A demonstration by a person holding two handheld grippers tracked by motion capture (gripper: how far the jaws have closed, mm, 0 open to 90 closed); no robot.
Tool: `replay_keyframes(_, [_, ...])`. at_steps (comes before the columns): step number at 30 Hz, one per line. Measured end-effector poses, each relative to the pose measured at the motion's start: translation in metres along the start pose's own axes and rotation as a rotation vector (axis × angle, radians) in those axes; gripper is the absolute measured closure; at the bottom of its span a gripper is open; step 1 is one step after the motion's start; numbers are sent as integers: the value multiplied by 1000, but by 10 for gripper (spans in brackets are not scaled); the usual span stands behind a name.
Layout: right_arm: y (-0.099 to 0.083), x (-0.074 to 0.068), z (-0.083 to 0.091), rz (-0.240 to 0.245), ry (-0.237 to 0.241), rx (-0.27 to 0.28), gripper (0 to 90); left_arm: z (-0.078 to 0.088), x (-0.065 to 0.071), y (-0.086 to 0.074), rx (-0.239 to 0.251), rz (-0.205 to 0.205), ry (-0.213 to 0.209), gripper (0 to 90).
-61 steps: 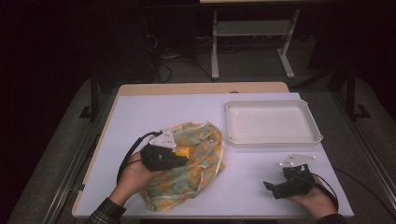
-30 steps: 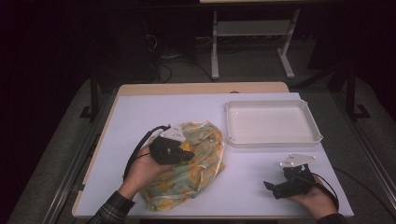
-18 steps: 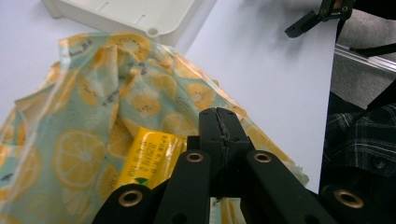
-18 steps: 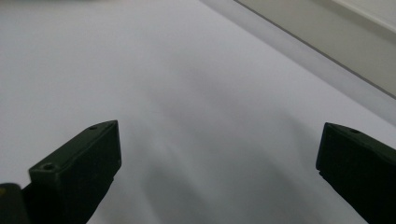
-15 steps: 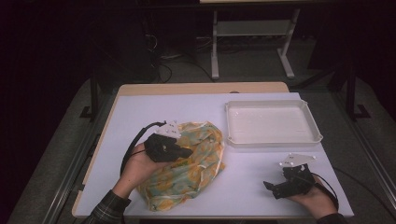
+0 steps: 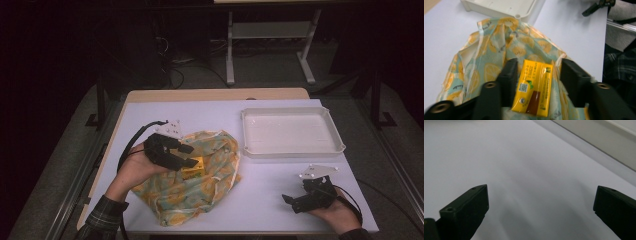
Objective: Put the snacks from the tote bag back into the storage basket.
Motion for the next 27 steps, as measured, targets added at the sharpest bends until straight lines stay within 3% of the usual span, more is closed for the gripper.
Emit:
replay_keyframes(5, [0,0,0,2,3,-3,0,-6,-4,-3,-58,-35,-19,357])
replay_keyframes(11, [0,1,0,1,3,-3,0,-17,-6,-6,-126,-58,-28,315])
replay_keyframes(27, [-1,1,-1,-2,8,-11,0,-35,-8,-12,-239,-80,-12,330])
Point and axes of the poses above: each handheld gripper's, and its own axes: z roughly backward along the jaws, y roughly out of its top, x roughly to its right, the point moved 3 cm from there along -z, roughly forward along the jaws, and after that the axes turned 3 degrees about -y, right-handed, at the moved point
